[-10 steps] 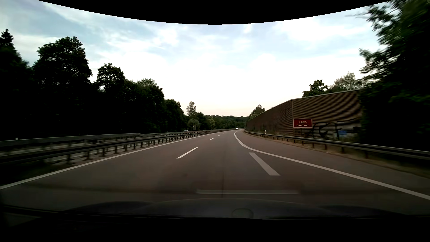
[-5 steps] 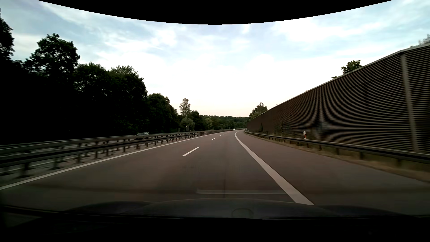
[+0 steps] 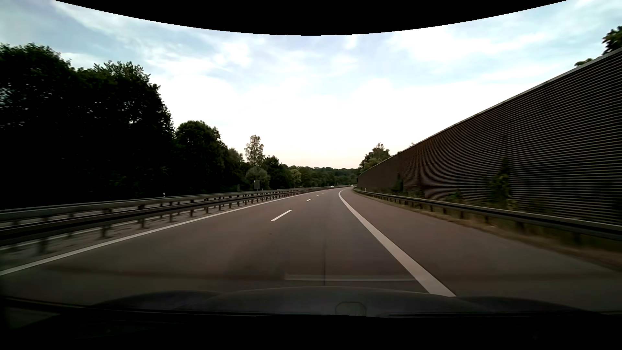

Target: Follow the waypoints while adhering to traffic rules and regulations

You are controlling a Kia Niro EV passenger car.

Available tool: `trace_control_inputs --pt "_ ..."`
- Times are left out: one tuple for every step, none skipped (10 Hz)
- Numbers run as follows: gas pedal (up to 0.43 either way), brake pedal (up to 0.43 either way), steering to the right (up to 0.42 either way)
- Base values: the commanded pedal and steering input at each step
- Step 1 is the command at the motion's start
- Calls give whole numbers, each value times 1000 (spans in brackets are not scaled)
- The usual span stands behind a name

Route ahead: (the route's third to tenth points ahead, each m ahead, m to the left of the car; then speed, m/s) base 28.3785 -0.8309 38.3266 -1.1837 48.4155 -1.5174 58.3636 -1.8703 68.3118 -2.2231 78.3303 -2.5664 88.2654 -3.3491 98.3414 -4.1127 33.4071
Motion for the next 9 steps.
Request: trace_control_inputs --pt "157 6 6" --pt "157 6 6" --pt "157 6 6" --pt "157 6 6" --pt "157 6 6" --pt "157 6 6" --pt "157 6 6" --pt "157 6 5" --pt "157 6 3"
